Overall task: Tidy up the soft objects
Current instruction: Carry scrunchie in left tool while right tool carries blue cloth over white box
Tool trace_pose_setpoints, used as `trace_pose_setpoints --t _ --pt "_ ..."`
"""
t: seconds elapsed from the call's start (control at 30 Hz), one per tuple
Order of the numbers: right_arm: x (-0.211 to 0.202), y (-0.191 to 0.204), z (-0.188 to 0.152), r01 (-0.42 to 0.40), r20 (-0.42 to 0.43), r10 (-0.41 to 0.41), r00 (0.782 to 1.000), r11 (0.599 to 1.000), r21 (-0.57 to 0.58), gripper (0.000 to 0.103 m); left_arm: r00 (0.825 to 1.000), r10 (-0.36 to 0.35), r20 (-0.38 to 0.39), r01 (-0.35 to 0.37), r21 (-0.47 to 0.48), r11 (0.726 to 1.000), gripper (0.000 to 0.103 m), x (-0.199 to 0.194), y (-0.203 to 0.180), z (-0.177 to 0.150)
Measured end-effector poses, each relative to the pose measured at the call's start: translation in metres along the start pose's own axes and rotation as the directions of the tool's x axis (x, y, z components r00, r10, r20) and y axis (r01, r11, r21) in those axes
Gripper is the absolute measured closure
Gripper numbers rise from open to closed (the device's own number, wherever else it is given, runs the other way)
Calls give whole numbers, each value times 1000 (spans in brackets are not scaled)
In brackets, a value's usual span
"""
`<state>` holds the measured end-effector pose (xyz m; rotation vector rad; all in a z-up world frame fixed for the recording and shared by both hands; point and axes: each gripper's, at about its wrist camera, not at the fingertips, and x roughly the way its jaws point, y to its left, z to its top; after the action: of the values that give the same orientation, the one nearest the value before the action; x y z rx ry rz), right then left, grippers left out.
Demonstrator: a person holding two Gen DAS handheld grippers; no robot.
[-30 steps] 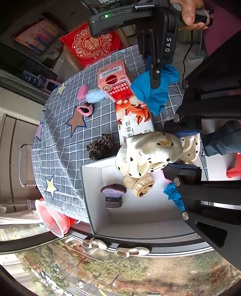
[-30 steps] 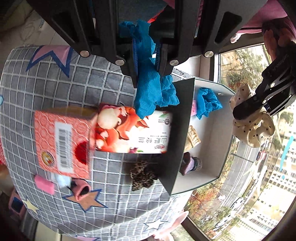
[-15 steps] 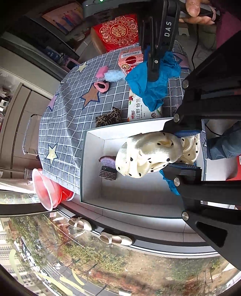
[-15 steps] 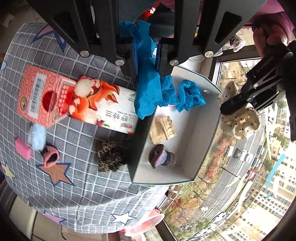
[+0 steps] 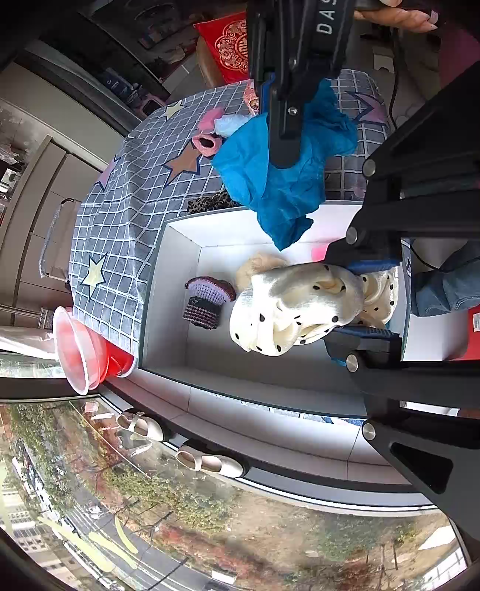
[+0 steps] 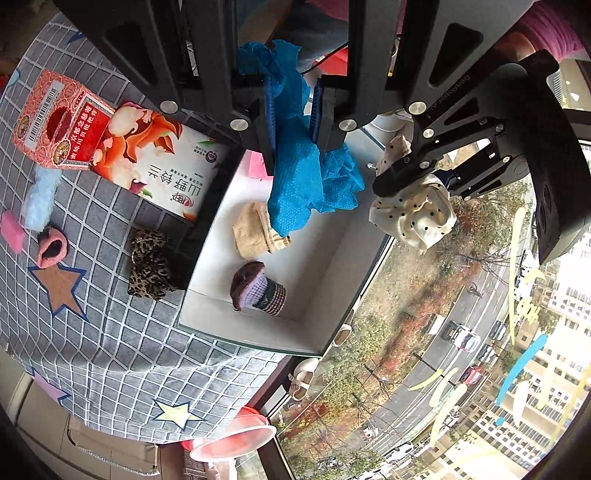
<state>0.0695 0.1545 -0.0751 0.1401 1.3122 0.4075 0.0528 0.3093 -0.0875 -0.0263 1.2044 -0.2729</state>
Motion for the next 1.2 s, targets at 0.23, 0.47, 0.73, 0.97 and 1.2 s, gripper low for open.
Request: trace_pose_setpoints --t 0.23,0.47,0.73,0.97,1.2 --pt "5 8 17 7 -11 -7 1000 1000 -28 86 1000 5 -8 -5 -35 999 78 10 8 6" --pt "13 6 32 -5 -32 5 999 1000 -14 86 1000 15 -27 -16 -54 998 78 18 12 9" --pt "20 6 39 -16 -50 15 999 1000 -12 86 999 24 -48 -27 -53 998 77 26 11 13" --pt "20 0 44 -19 -49 19 999 1000 7 86 998 28 -63 -31 -41 999 77 31 8 16" --pt "25 -4 49 -32 -56 33 998 999 32 86 996 40 -74 -42 -28 999 77 39 9 19"
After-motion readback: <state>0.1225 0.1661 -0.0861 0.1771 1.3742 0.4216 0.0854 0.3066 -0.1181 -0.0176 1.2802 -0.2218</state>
